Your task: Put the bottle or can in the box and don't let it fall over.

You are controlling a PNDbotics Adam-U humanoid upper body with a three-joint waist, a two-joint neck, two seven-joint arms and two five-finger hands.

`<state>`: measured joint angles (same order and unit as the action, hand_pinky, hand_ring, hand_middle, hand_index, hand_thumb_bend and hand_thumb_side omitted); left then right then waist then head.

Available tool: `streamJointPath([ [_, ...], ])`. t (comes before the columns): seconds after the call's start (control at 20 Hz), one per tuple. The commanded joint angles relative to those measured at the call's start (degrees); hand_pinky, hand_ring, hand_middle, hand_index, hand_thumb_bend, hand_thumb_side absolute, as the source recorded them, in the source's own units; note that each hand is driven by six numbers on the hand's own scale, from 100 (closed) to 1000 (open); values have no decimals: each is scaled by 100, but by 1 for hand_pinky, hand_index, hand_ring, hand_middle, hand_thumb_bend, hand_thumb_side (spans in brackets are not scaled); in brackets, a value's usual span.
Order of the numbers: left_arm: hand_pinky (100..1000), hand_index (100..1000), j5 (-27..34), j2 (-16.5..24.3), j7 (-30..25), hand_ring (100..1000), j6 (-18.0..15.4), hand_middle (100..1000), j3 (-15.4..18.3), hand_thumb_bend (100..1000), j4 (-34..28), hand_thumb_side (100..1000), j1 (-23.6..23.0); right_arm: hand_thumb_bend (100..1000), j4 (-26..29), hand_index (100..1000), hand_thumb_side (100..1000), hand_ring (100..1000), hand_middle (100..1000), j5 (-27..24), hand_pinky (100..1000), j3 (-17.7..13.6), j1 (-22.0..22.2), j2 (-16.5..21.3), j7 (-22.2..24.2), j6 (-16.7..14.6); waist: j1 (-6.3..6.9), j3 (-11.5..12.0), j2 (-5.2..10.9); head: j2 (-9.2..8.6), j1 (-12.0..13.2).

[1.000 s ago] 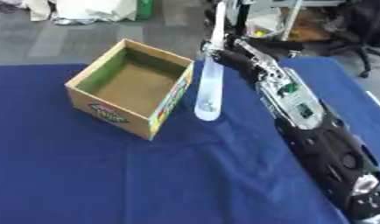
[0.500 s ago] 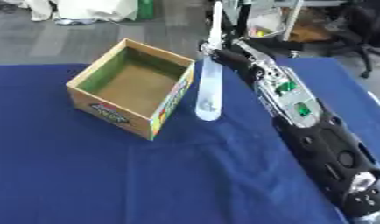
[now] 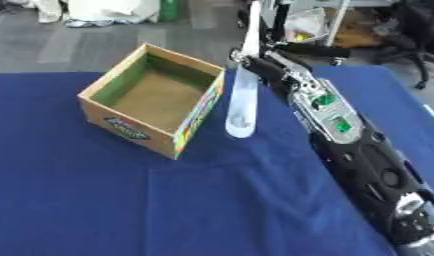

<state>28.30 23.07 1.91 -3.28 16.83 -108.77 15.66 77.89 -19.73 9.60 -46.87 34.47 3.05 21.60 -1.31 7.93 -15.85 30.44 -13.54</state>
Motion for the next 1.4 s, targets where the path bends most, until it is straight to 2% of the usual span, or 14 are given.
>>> streamJointPath([
  [0.05, 917, 781, 15, 65, -9, 1000, 1, 1000, 17, 423, -97, 631, 92, 100, 27, 1000, 555, 1000, 1000, -83, 1000, -27, -104, 118, -48, 24, 10, 22, 81, -34, -1],
  [0.25, 916, 780, 18, 61, -17, 1000, 10, 1000, 9, 422, -101, 631, 102, 100, 0, 1000, 536, 1000, 1000, -137, 1000, -27, -91, 92, -111, 32, 13, 23, 74, -20, -1],
  [0.6, 916, 780, 14, 60, -36, 1000, 5, 1000, 2, 421, -92, 632, 102, 100, -97, 1000, 558, 1000, 1000, -218, 1000, -7, -40, -1, -205, 42, 27, 16, 58, -21, 7],
  [1.4, 916, 780, 23, 42, -85, 1000, 11, 1000, -16, 418, -89, 633, 134, 100, -363, 1000, 488, 1000, 1000, 16, 1000, 35, 47, -150, -50, -243, 33, 49, 31, -47, 4],
])
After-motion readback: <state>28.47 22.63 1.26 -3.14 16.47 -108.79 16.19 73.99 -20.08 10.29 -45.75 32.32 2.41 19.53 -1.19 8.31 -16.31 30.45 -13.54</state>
